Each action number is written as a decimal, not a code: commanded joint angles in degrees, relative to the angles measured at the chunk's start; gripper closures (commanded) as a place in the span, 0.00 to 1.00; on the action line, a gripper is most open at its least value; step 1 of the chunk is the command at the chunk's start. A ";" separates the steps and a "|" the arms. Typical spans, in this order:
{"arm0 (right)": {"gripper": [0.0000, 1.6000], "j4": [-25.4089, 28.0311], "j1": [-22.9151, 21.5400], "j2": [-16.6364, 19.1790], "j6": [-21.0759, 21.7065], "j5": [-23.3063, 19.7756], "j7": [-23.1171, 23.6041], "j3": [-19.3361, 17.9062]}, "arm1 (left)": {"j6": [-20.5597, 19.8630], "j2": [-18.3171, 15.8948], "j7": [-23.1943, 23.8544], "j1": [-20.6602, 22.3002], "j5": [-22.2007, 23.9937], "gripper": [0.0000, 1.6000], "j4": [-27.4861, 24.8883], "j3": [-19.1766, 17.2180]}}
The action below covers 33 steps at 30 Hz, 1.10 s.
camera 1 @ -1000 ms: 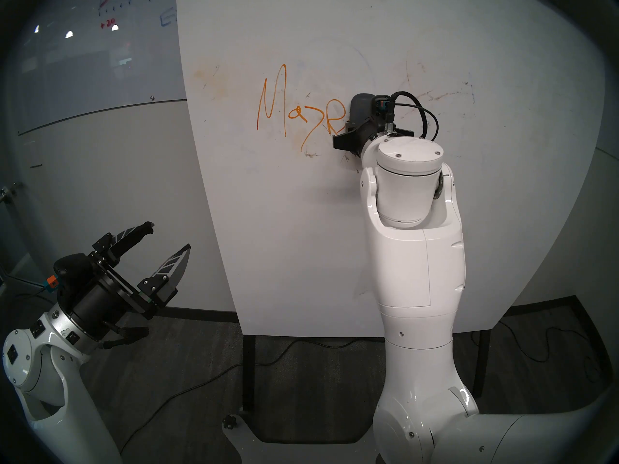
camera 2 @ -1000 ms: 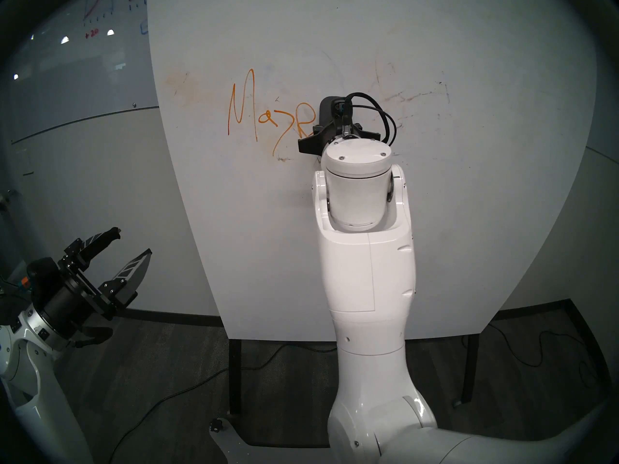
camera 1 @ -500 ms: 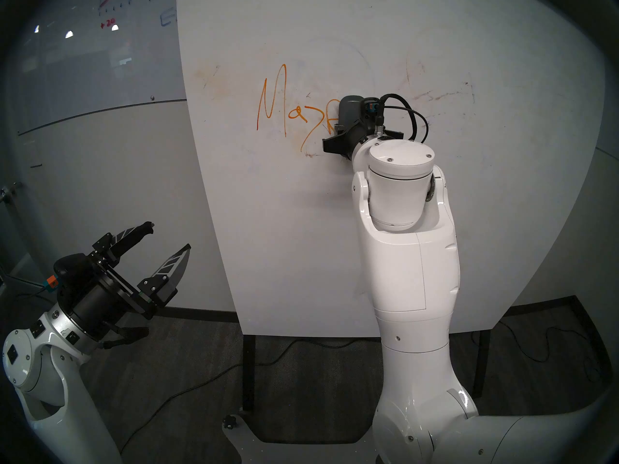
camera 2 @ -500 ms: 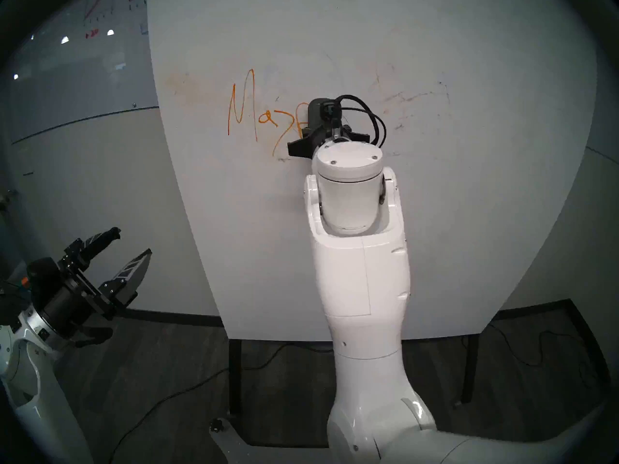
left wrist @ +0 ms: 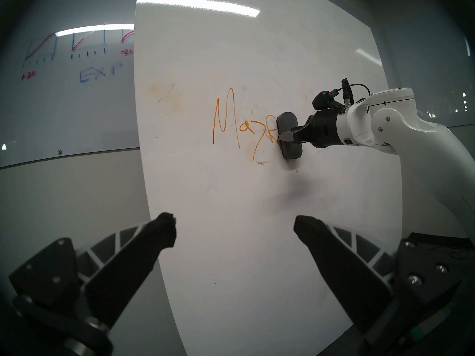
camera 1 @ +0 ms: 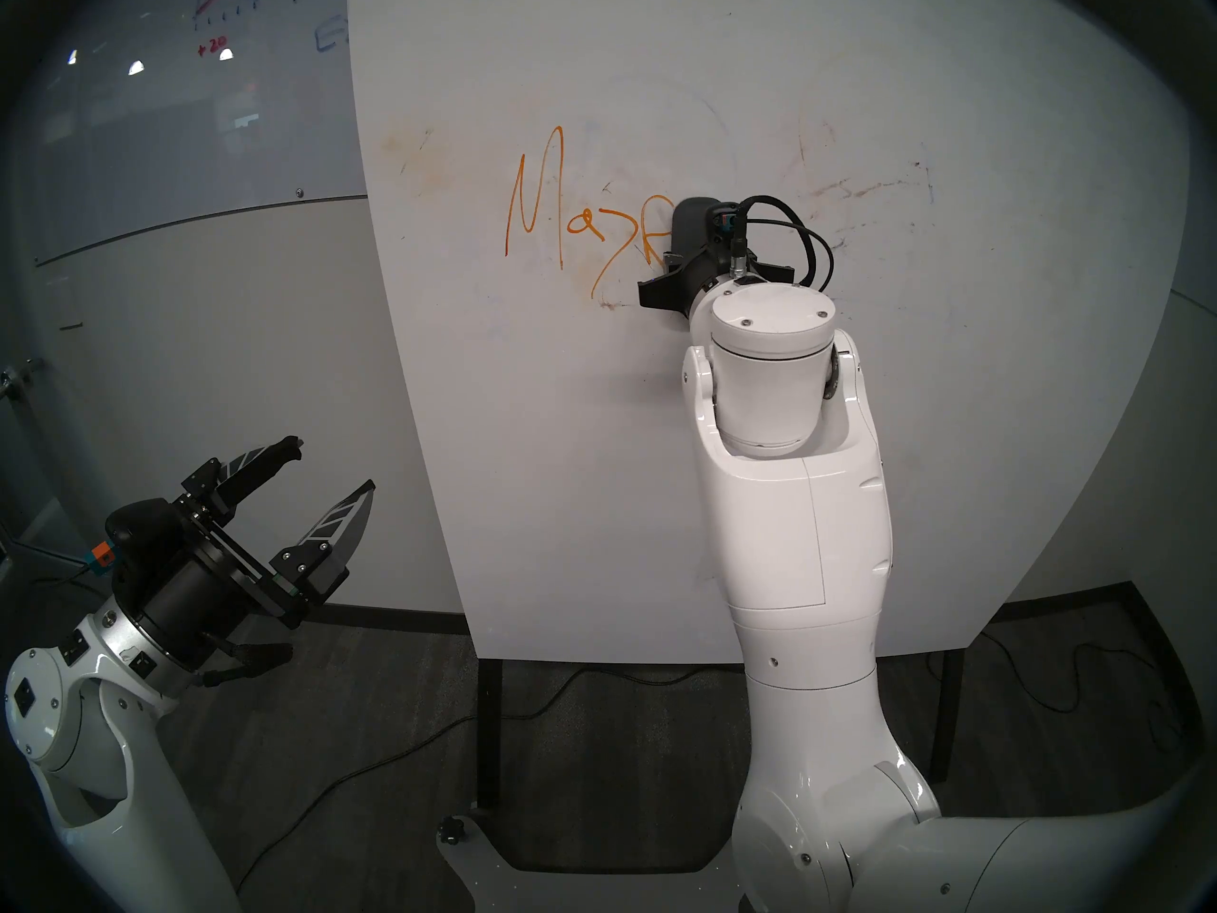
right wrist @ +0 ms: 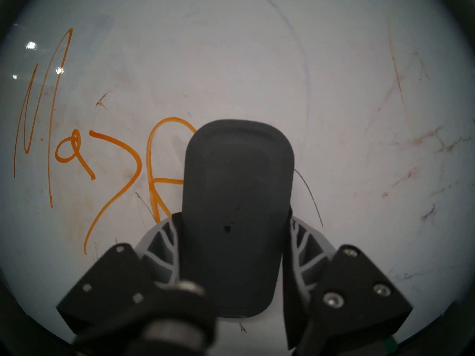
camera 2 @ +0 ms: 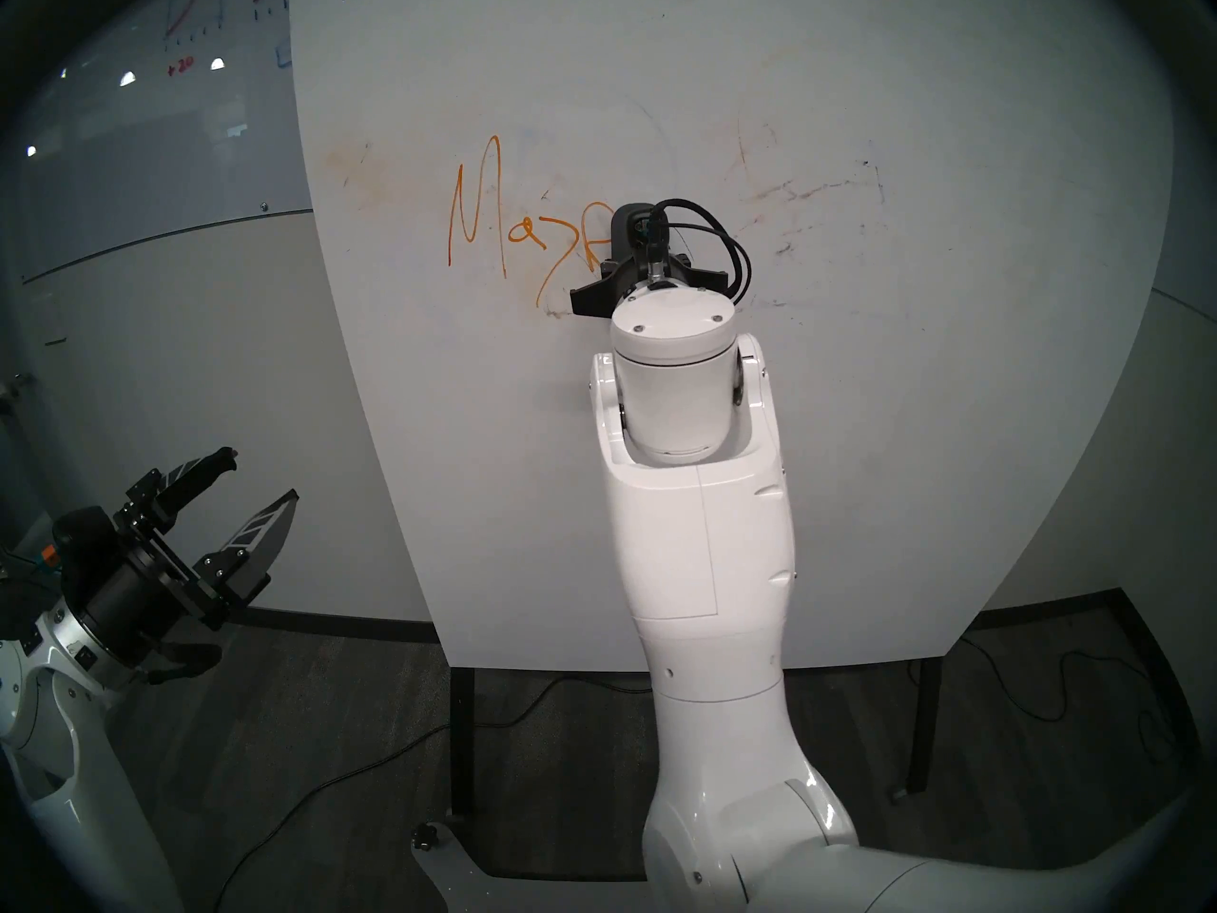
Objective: Erase all marks on the whiteboard with the eraser
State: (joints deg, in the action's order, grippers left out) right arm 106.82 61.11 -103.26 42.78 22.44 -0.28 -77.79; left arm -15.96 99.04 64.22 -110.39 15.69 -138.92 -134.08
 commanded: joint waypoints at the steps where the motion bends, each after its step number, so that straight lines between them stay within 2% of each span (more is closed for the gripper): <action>1: 1.00 -0.16 -1.51 0.38 -0.89 0.77 -1.61 -1.85 | -0.12 -0.13 -0.15 -0.03 0.53 0.00 -1.08 0.12; 15: 1.00 -1.13 -2.85 1.47 -0.61 3.10 -3.05 -3.19 | -0.11 -0.13 -0.13 -0.02 0.49 0.00 -1.08 0.11; 33: 1.00 -2.21 -5.21 3.56 -0.82 3.07 -2.15 -7.68 | -0.09 -0.13 -0.09 -0.02 0.42 0.00 -1.08 0.10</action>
State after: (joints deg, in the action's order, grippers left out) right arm 105.68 59.19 -102.23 42.37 24.08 -0.21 -80.45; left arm -15.94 99.04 64.22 -110.39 15.69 -138.92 -134.10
